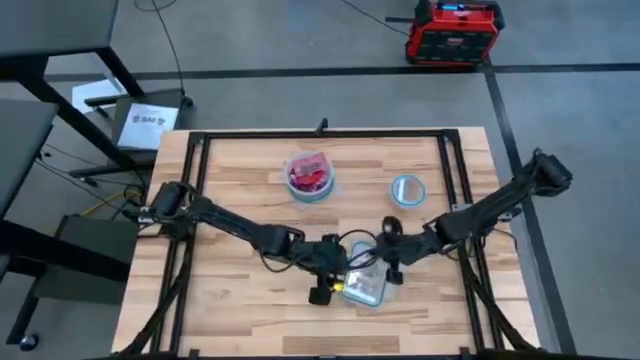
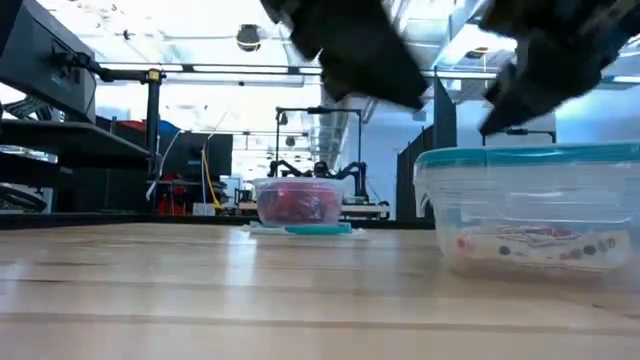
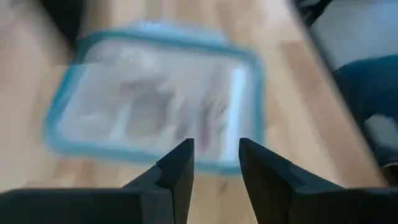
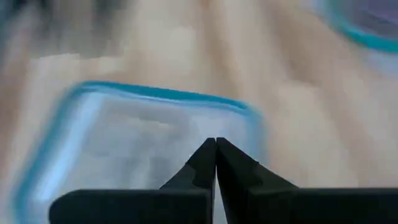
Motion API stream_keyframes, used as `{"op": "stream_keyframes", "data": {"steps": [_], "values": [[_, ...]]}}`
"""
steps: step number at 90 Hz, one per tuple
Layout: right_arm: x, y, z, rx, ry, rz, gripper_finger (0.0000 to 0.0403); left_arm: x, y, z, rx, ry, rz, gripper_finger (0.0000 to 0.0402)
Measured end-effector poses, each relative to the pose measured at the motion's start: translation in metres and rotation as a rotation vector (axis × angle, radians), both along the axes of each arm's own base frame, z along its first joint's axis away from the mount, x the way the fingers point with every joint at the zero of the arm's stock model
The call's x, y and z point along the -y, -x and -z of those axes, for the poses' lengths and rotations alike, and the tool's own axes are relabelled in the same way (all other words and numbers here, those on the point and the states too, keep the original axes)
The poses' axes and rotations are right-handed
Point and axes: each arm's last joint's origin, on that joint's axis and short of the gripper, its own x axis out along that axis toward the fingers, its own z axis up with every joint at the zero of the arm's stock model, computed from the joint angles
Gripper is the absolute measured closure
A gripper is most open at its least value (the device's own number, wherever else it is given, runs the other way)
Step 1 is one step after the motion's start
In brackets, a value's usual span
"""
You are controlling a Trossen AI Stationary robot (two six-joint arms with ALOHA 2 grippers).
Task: Sort candy
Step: Close the rectangular transparent bin
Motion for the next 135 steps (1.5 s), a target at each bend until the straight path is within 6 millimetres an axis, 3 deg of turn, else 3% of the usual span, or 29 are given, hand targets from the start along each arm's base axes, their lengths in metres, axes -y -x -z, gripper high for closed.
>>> {"op": "stream_keyframes", "data": {"steps": [11,22,38,54,72,87,107,120,135], "values": [[0.015,0.023,0.003,-0.107,-0.022,0.222,0.0403,0.018,-0.003,0.003,0.068,0.055,0.056,0.0289],[0.021,0.036,0.015,-0.144,-0.076,0.321,0.0403,0.025,-0.007,0.013,0.073,0.082,0.077,0.0289],[0.023,0.045,0.037,-0.208,-0.134,0.346,0.0403,0.026,-0.013,0.039,-0.014,0.162,0.076,0.0289],[0.019,0.037,0.036,-0.156,-0.163,0.299,0.0403,0.027,-0.015,0.046,-0.031,0.154,0.092,0.0289],[0.01,0.029,0.034,-0.113,-0.236,0.214,0.0403,0.004,-0.016,0.056,-0.129,0.057,0.058,0.0289],[-0.002,0.028,0.04,-0.112,-0.278,0.24,0.0403,-0.02,-0.015,0.062,-0.226,0.02,0.054,0.0289],[-0.026,0.036,0.051,-0.19,-0.423,0.262,0.0403,-0.05,-0.007,0.055,-0.313,-0.116,-0.045,0.0289],[-0.04,0.039,0.047,-0.135,-0.505,0.272,0.0403,-0.067,-0.003,0.055,-0.349,-0.261,-0.137,0.0289],[-0.056,0.034,0.035,0.003,-0.565,0.148,0.0403,-0.085,-0.004,0.056,-0.378,-0.288,-0.174,0.0289]]}}
